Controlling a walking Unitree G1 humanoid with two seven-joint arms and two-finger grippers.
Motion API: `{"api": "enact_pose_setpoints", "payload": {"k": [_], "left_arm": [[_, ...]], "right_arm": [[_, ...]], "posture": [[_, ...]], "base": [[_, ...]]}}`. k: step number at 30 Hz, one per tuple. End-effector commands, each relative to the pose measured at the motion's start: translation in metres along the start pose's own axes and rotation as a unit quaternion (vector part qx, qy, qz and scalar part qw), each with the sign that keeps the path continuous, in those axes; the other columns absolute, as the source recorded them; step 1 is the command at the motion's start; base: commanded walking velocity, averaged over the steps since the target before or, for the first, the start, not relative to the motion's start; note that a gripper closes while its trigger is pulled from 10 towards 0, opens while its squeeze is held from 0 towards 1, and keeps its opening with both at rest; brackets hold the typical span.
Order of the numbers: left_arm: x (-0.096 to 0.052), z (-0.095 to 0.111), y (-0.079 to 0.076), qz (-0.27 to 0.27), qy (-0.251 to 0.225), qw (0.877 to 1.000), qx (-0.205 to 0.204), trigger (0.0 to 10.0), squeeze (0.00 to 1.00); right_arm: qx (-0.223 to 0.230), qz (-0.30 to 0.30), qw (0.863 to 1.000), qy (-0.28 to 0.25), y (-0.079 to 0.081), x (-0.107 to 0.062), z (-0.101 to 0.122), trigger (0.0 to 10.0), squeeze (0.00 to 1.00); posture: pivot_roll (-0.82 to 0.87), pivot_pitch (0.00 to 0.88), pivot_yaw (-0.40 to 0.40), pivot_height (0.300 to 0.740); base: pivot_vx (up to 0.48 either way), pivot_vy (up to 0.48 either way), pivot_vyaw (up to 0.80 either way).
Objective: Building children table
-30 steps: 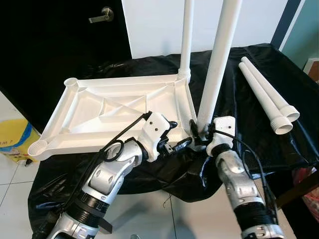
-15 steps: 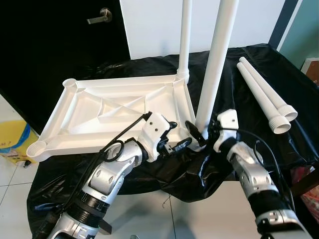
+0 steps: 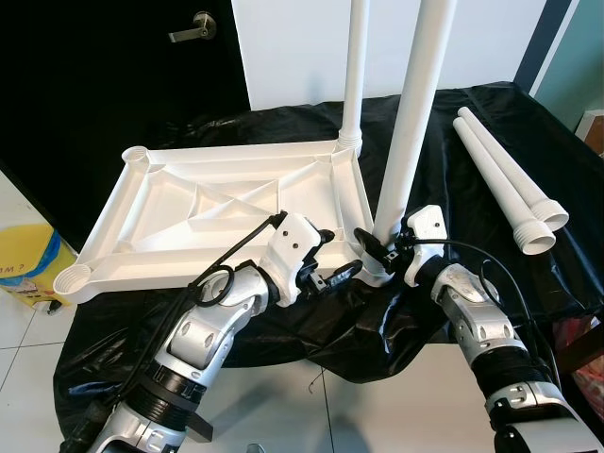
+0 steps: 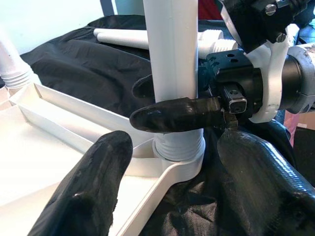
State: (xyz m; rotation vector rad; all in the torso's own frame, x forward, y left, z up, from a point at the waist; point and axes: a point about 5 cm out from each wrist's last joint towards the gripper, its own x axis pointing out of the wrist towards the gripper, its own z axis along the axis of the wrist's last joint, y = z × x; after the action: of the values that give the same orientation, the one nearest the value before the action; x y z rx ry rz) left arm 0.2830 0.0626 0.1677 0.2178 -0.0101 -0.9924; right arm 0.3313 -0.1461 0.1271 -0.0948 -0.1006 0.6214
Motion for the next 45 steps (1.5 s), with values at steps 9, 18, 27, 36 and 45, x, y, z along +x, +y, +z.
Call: {"api": "enact_pose_setpoints", "payload": {"k": [9, 18, 27, 36, 45], "left_arm": [[-0.002, -0.001, -0.002, -0.018, 0.003, 1.0, 0.007, 10.0, 0.0], [-0.002, -0.002, -0.003, -0.02, 0.003, 1.0, 0.005, 10.0, 0.0], [-0.001, -0.001, -0.003, -0.022, 0.002, 1.0, 0.005, 10.0, 0.0], [-0.001, -0.001, -0.004, -0.025, 0.002, 1.0, 0.004, 10.0, 0.0], [-0.002, -0.002, -0.005, -0.025, 0.004, 1.0, 0.003, 10.0, 0.0]], "right_arm": [[-0.004, -0.033, 0.999, 0.024, -0.006, -0.003, -0.006, 10.0, 0.0], [0.014, -0.125, 0.991, 0.036, -0.001, -0.004, -0.01, 10.0, 0.0], [0.031, -0.205, 0.978, 0.033, 0.009, -0.005, -0.012, 10.0, 0.0], [0.046, -0.326, 0.944, 0.022, 0.018, -0.007, -0.006, 10.0, 0.0], [0.053, -0.341, 0.938, 0.027, 0.029, -0.005, -0.005, 10.0, 0.0]], "posture": [[-0.11, 0.0, 0.021, 0.74], [-0.11, 0.0, 0.022, 0.74], [-0.12, 0.0, 0.024, 0.74], [-0.12, 0.0, 0.024, 0.74], [-0.12, 0.0, 0.025, 0.74]], "base": [[0.0, 0.0, 0.0], [0.0, 0.0, 0.0], [0.0, 0.0, 0.0], [0.0, 0.0, 0.0], [0.0, 0.0, 0.0]]}}
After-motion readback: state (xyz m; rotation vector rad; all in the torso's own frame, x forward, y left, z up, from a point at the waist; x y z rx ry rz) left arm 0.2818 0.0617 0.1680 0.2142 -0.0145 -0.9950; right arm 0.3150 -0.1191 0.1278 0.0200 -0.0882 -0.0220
